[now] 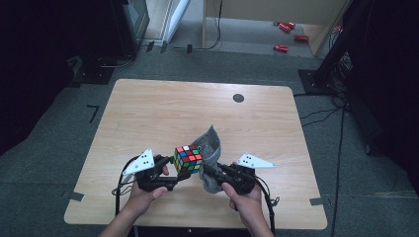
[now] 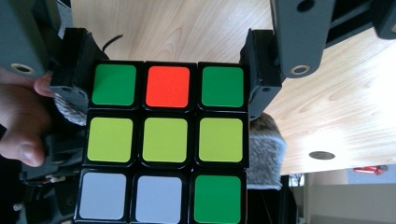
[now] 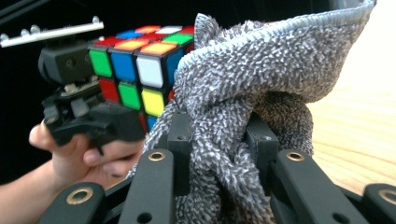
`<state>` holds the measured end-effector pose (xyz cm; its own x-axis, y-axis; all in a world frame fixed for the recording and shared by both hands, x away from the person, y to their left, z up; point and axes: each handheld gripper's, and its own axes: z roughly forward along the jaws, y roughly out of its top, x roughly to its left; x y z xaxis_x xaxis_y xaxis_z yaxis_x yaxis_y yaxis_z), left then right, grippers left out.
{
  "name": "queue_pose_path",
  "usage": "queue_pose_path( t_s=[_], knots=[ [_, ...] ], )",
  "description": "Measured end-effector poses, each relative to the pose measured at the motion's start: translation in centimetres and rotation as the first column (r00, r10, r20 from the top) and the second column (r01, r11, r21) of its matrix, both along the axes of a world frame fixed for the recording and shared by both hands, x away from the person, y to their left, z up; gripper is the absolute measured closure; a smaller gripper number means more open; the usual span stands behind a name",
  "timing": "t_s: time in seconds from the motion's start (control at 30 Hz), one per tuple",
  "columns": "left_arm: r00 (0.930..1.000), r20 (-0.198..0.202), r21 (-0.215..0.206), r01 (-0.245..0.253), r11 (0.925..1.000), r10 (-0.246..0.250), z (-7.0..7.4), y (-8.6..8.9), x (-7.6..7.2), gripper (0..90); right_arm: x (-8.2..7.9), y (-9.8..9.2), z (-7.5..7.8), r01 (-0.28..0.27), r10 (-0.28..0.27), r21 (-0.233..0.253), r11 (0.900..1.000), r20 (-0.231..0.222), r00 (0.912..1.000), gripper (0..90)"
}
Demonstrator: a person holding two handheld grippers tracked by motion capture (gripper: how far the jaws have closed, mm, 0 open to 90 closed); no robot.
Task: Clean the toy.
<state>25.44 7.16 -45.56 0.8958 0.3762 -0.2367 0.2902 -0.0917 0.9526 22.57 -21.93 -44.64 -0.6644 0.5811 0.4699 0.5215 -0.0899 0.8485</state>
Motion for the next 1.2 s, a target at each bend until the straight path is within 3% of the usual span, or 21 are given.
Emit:
queue_pose_path(
  t_s=[0.07,0.17,0.3,0.47,0.53,0.6,0.7,0.77,0.87,1.0,1.1,1.2],
  knots=[
    [1.0000,-0.001,-0.002,-0.007,1.0000,0.007,0.1,0.0,0.0,34.4,0.0,0.1,-0.3,-0.003,0.003,-0.003,1.000,-0.007,1.0000,69.8],
    [0.9988,-0.015,-0.040,-0.047,0.9981,0.047,0.3,0.6,0.2,34.4,0.2,0.8,-1.1,-0.033,0.032,-0.035,0.999,-0.025,0.9992,69.7],
    [0.9921,-0.062,-0.128,-0.116,0.9850,0.108,0.4,1.5,0.7,34.4,-0.1,2.3,-1.9,-0.086,0.083,-0.058,0.995,-0.044,0.9956,69.6],
    [0.9920,-0.073,-0.121,-0.111,0.9864,0.103,0.1,0.6,0.4,34.3,-1.0,5.1,-2.3,-0.174,0.171,-0.076,0.982,-0.037,0.9846,69.6],
    [0.9931,-0.071,-0.108,-0.100,0.9891,0.093,-0.1,0.1,0.1,34.4,-1.6,6.0,-2.2,-0.162,0.163,-0.086,0.983,-0.005,0.9867,69.9],
    [0.9933,-0.061,-0.097,-0.104,0.9898,0.099,-0.2,-0.2,-0.1,34.4,-1.8,6.2,-2.0,-0.142,0.144,-0.066,0.988,0.014,0.9895,70.4],
    [0.9927,-0.066,-0.119,-0.109,0.9870,0.101,0.0,0.1,0.0,34.4,-1.7,5.3,-1.9,-0.074,0.075,-0.042,0.996,0.023,0.9969,71.5],
    [0.9921,-0.063,-0.128,-0.116,0.9849,0.108,0.1,0.4,0.0,34.4,-1.3,4.2,-2.0,-0.008,0.008,-0.015,1.000,0.006,0.9999,71.7],
    [0.9916,-0.066,-0.126,-0.119,0.9850,0.111,0.1,0.4,0.0,34.4,-1.0,3.0,-2.2,0.070,-0.070,0.009,0.997,-0.013,0.9975,71.8],
    [0.9917,-0.079,-0.112,-0.110,0.9876,0.101,-0.2,-0.1,0.0,34.4,-1.4,4.4,-2.3,-0.003,0.003,-0.022,1.000,0.001,1.0000,71.5],
    [0.9933,-0.075,-0.081,-0.094,0.9922,0.088,-0.3,-0.5,-0.2,34.4,-2.1,6.1,-2.1,-0.073,0.076,-0.083,0.994,0.034,0.9965,71.4],
    [0.9942,-0.071,-0.089,-0.087,0.9922,0.081,0.0,-0.3,-0.2,34.4,-1.9,5.5,-1.6,-0.042,0.047,-0.093,0.995,0.049,0.9977,71.6]
  ],
)
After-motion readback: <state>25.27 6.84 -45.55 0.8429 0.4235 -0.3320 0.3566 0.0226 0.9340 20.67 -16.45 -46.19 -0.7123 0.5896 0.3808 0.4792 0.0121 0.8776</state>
